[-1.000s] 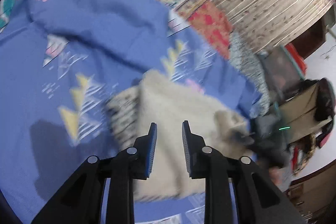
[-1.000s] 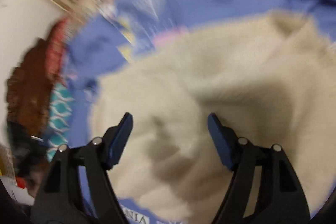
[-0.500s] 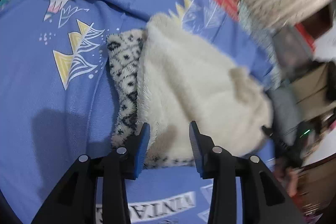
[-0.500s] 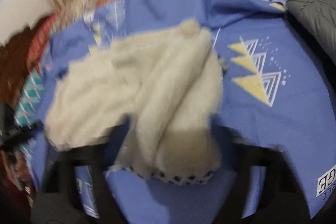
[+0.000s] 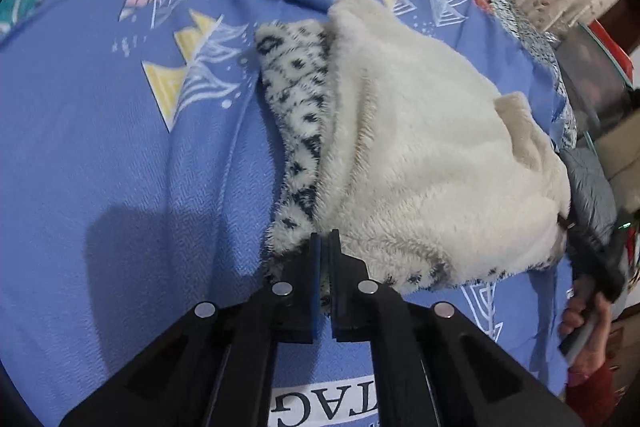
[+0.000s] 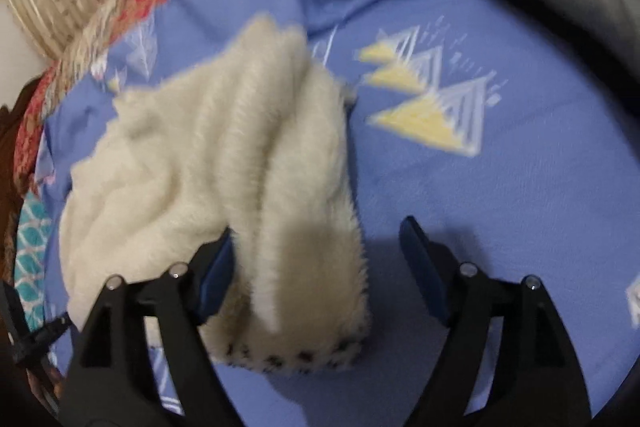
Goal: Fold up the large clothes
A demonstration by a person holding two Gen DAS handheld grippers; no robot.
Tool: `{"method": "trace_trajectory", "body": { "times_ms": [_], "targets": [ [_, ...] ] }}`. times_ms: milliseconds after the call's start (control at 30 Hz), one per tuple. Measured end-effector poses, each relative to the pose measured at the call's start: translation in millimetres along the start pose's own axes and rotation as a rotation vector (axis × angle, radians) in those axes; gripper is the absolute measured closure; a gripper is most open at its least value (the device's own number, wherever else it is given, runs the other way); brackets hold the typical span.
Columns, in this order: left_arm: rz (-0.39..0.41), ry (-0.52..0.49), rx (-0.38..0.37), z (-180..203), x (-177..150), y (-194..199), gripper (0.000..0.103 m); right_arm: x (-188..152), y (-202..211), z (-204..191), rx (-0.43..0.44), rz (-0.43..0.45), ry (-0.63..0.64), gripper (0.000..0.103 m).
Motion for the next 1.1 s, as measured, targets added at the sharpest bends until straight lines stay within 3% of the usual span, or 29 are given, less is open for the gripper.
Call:
{"method": "trace_trajectory", "body": {
  "times_ms": [67,133,233,333,367,400,433,467,533,567,600,633,700,733,767,833,867,900,967,1033,1100],
  "targets": [
    [0.028,-0.036,0.02,3,-1,2,0.074,15,20,-19,0.016,0.074,0.054,0.03],
    [0.035,-0.046,0.017,3,-3,1,0.074,31,25,-59,0.05,0.089,0.174,0.034],
    [0.043,-0.025,-0.008,-1,-5,-1,0.074,43,6,-122,0.101,0.037,0.326,0.039],
    [0.041,-0.006,-0.034,-6,-6,-2,0.074,44,-48,-161,0.059,-0.081,0.43,0.041],
    [0.041,-0.006,-0.038,-5,-6,-3,0.074,44,-76,-166,0.018,-0.138,0.459,0.052],
    [0.043,-0.007,-0.043,-5,-5,-3,0.074,43,-106,-166,-0.039,-0.221,0.483,0.087],
    [0.044,-0.01,-0.046,-3,-5,-3,0.074,45,-121,-163,-0.069,-0.266,0.473,0.101],
    [0.046,-0.015,-0.048,-3,-5,-3,0.074,60,-124,-167,-0.031,-0.231,0.418,0.1],
    [0.06,-0.035,-0.049,-3,-6,-2,0.074,104,-95,-186,0.121,-0.047,0.33,0.101],
    [0.073,-0.048,-0.051,-3,-7,-1,0.074,116,-89,-189,0.141,-0.009,0.311,0.1],
    [0.082,-0.059,-0.051,-2,-7,-1,0.074,123,-95,-186,0.101,-0.017,0.3,0.1],
    [0.091,-0.072,-0.047,-1,-8,-2,0.074,121,-113,-173,0.001,-0.079,0.304,0.099],
    [0.108,-0.097,-0.035,0,-10,-2,0.074,99,-146,-151,-0.128,-0.256,0.32,0.077],
    [0.117,-0.099,-0.038,0,-10,-1,0.074,88,-155,-140,-0.173,-0.327,0.319,0.074],
    [0.13,-0.098,-0.052,0,-11,1,0.074,91,-150,-140,-0.175,-0.289,0.307,0.074],
    [0.15,-0.092,-0.075,-2,-13,5,0.074,108,-114,-159,-0.101,-0.092,0.259,0.058],
    [0.155,-0.088,-0.085,-3,-14,5,0.074,111,-99,-174,-0.056,-0.024,0.251,0.032],
    [0.16,-0.082,-0.099,-4,-14,5,0.074,110,-90,-191,-0.006,0.008,0.259,0.022],
    [0.165,-0.075,-0.117,-4,-14,5,0.074,96,-87,-234,0.073,-0.008,0.316,0.022],
    [0.172,-0.064,-0.137,-6,-15,5,0.074,67,-93,-278,0.155,-0.083,0.399,0.022],
    [0.175,-0.054,-0.15,-7,-15,6,0.074,24,-116,-312,0.147,-0.197,0.501,0.022]
  ]
}}
Point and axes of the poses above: each gripper's, at about its wrist camera, not at the fingertips, and y roughly against the way its jaws point, z to its right, x to its top, the point moved 9 cm from there along -y, roughly the way its jaws point, and after that the axes turned 6 degrees about x, right-handed, at the moved point
